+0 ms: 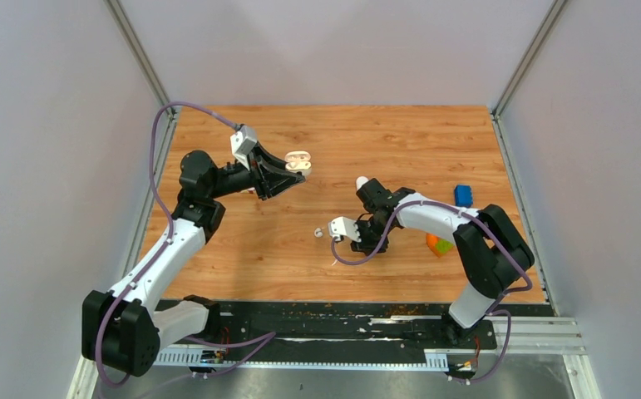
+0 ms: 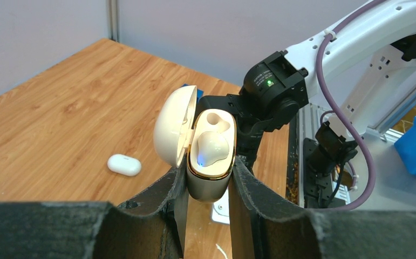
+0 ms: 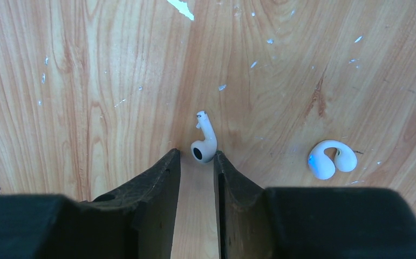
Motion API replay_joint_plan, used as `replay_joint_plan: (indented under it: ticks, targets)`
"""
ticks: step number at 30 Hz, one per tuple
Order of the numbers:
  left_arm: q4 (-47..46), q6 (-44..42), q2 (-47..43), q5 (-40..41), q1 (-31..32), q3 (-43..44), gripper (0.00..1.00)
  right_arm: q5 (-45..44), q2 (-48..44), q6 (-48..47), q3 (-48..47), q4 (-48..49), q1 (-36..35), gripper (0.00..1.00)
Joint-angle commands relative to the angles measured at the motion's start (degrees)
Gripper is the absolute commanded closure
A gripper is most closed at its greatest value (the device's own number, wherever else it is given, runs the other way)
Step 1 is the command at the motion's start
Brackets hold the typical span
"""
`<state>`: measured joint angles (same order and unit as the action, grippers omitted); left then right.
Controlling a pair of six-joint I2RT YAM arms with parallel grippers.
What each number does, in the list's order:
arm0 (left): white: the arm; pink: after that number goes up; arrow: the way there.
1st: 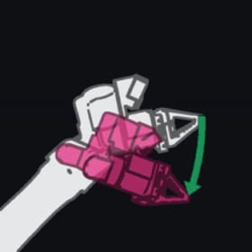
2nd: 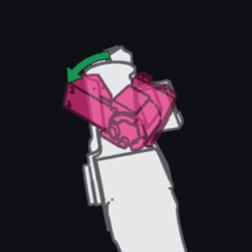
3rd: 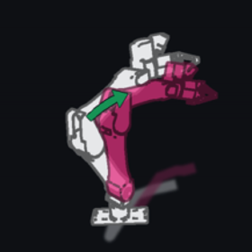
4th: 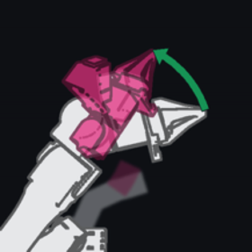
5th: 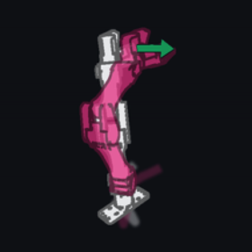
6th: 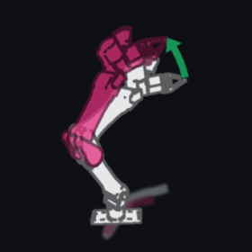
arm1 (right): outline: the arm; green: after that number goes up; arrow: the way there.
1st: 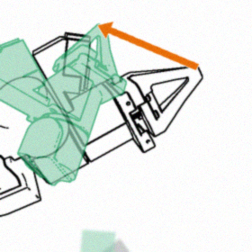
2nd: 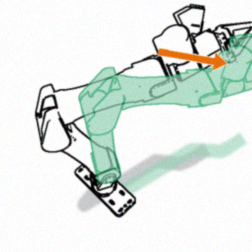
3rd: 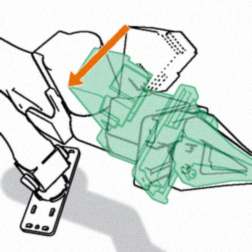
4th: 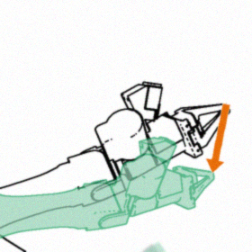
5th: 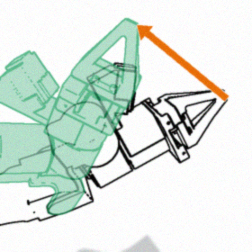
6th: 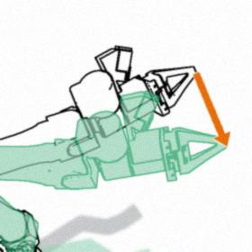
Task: Insert the wireless bluetooth earbuds into the charging case
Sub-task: Pick up the earbud from the center of the board.
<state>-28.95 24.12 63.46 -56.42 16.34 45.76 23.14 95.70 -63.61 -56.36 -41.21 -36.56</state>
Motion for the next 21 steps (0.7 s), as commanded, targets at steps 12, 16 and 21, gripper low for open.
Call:
replay_joint_plan:
  ticks: [12,16,21]
  targets:
    - [-0.85,-0.96,-0.80,0.34,-0.34,-0.23,1.00,2.11,1.07,0.71,-0.76,2.39,-0.28,0.71]
    - [-0.91,-1.03,-0.67,0.35,-0.34,-0.19,1.00,2.18,1.02,1.38,-0.51,3.01,-0.38,0.72]
    - [-0.94,-1.00,-0.78,0.31,-0.34,-0.32,1.00,2.05,1.44,1.49,-0.28,3.23,-0.85,0.73]
